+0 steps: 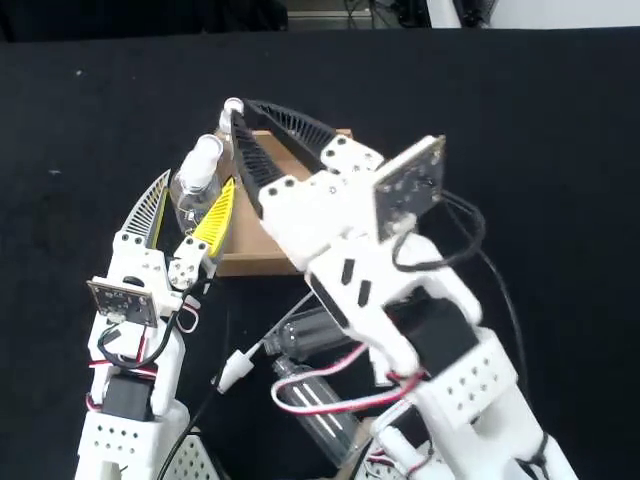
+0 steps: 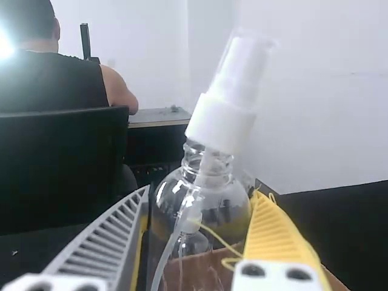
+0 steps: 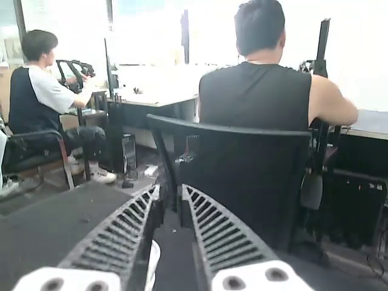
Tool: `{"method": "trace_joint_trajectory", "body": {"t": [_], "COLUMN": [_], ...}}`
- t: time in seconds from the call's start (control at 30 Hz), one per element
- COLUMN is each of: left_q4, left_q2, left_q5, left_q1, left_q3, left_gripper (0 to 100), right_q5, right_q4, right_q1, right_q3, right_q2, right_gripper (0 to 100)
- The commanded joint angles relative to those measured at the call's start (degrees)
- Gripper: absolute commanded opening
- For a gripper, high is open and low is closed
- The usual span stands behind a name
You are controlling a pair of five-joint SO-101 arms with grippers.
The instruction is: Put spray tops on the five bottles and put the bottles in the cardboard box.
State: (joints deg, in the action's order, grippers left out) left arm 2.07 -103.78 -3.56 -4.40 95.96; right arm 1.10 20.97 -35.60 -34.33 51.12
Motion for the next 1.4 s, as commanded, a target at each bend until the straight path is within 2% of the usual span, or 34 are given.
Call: {"method": "trace_joint_trajectory", "body": {"t": [0.0,0.33,0.7,0.97,1.1,1.23,1.37], "left_q4": [-1.1,-1.1,-1.1,-1.1,-1.1,-1.1,-1.1], "left_q2": [-0.4,-0.4,-0.4,-0.4,-0.4,-0.4,-0.4], "left_q5": [-0.1,-0.1,-0.1,-0.1,-0.1,-0.1,-0.1], "left_q1": [-0.1,-0.1,-0.1,-0.1,-0.1,-0.1,-0.1], "left_q3": [1.4,1.4,1.4,1.4,1.4,1.4,1.4], "left_gripper": [3,3,3,3,3,3,3], "right_q5": [-0.1,-0.4,-0.3,-0.4,-0.2,-0.2,-0.2], "right_q4": [-3.8,-3.7,-3.7,-3.7,-4.2,-7.4,-7.8], "right_q1": [0.4,-5.6,-8.8,-8.3,-4.0,0.8,1.2], "right_q3": [0.7,0.3,-0.6,-0.9,-2.0,-2.4,-2.0], "right_q2": [-4.1,-6.3,-6.0,0.4,3.4,0.7,-5.1], "right_gripper": [1.1,1.1,1.1,1.1,1.1,1.1,1.1]}}
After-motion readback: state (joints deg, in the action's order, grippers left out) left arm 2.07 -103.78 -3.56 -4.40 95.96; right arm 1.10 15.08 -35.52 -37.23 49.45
